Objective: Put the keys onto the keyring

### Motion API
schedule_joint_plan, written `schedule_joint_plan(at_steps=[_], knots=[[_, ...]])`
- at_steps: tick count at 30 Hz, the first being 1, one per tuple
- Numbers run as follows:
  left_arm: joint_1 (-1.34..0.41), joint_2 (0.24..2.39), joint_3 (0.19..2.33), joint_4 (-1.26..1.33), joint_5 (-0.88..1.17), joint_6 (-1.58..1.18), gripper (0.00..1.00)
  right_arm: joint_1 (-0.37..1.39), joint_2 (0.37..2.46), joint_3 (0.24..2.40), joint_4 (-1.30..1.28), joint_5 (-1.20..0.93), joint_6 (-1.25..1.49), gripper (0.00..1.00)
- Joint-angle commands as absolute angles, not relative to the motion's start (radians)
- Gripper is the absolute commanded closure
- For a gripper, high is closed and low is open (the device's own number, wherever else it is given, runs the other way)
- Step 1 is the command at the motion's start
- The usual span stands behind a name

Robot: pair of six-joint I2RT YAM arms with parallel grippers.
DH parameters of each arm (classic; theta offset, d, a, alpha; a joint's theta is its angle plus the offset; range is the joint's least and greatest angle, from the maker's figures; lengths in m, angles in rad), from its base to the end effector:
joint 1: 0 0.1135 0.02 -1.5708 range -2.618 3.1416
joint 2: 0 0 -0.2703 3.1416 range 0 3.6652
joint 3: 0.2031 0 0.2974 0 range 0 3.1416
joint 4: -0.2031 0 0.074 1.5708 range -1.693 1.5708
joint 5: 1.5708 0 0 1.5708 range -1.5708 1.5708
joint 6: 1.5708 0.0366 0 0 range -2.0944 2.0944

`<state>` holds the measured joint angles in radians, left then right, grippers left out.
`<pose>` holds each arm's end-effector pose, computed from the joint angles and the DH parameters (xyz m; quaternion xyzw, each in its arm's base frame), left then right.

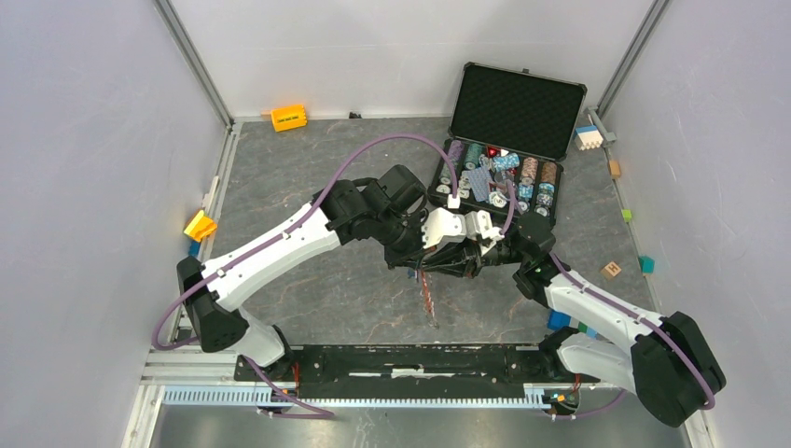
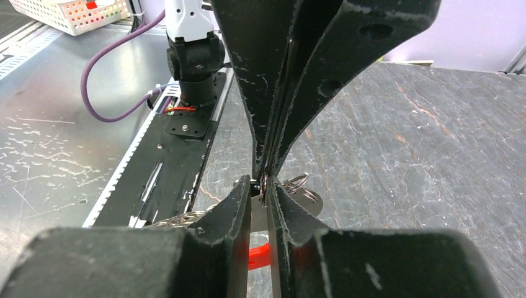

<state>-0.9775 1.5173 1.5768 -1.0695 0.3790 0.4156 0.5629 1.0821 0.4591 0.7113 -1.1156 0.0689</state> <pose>0.1846 -0.2979 0.3692 0.6455 0.6905 -0.2493 0.2109 0.1976 0.1636 0.2389 -0.5186 0.4600 0.5341 0.4838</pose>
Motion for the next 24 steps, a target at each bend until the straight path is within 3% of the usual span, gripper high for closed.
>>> schedule_joint_plan(at_steps=[1,11,18,24], knots=[[-0.982,1.470,1.582,-1.020,0.421,0.390,0.98,0.566,1.086,0.496,0.684,-1.104,0.041,0.81],[-0.981,1.475,1.585,-1.017,0.423,0.388,0.98,0.566,1.082,0.493,0.679,-1.088,0.040,0.99],[-0.980,1.454,1.566,-0.970,0.425,0.387,0.98,0.563,1.056,0.496,0.619,-1.018,-0.023,1.00],[-0.973,1.404,1.510,-0.902,0.431,0.401,0.82,0.556,1.051,0.497,0.612,-1.015,-0.021,1.00]])
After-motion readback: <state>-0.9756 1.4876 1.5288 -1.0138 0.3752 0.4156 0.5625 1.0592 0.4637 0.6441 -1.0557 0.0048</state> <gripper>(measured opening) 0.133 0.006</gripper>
